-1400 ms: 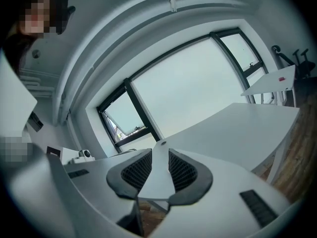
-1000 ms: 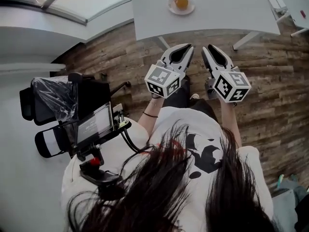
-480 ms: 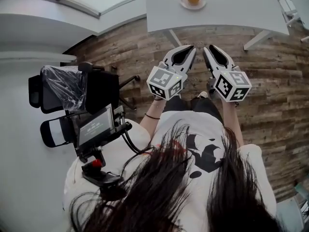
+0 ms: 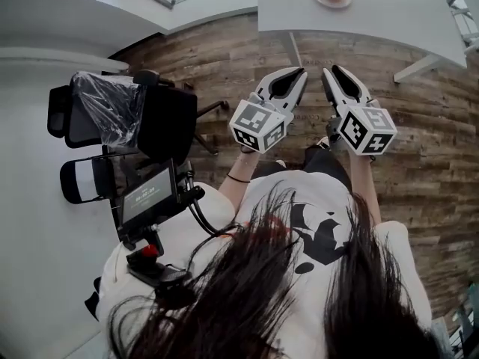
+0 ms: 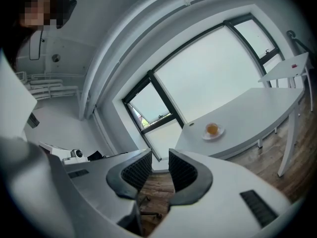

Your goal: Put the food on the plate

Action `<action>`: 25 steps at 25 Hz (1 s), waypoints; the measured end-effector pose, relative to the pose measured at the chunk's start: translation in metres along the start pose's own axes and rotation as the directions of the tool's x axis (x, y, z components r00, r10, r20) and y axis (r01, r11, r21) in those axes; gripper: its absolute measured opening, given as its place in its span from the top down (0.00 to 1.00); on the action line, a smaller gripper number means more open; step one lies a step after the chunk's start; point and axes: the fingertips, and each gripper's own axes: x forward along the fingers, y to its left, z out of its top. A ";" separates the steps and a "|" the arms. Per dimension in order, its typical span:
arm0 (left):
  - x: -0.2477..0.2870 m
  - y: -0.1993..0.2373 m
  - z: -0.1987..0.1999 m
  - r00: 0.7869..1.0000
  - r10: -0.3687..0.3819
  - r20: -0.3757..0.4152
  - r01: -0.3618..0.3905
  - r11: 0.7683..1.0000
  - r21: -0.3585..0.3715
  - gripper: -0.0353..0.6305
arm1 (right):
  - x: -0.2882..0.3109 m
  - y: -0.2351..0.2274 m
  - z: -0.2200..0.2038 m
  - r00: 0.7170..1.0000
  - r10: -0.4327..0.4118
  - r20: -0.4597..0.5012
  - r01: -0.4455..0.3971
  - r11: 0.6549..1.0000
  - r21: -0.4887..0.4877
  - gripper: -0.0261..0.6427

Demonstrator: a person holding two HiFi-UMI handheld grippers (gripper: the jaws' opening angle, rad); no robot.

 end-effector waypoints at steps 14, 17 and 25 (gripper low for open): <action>-0.209 -0.007 -0.037 0.998 -0.001 0.062 0.002 1.000 -0.019 0.94 | -0.057 0.172 -0.093 0.998 -0.049 0.037 0.051 0.997 -0.057 0.79; -0.218 -0.013 -0.048 0.999 -0.025 0.048 0.026 0.999 -0.023 0.94 | -0.067 0.182 -0.108 0.997 -0.064 0.031 0.065 0.997 -0.050 0.79; -0.211 -0.045 -0.052 0.991 -0.131 0.036 0.132 0.991 -0.013 0.94 | -0.095 0.184 -0.122 0.992 -0.126 0.028 0.127 0.990 -0.054 0.79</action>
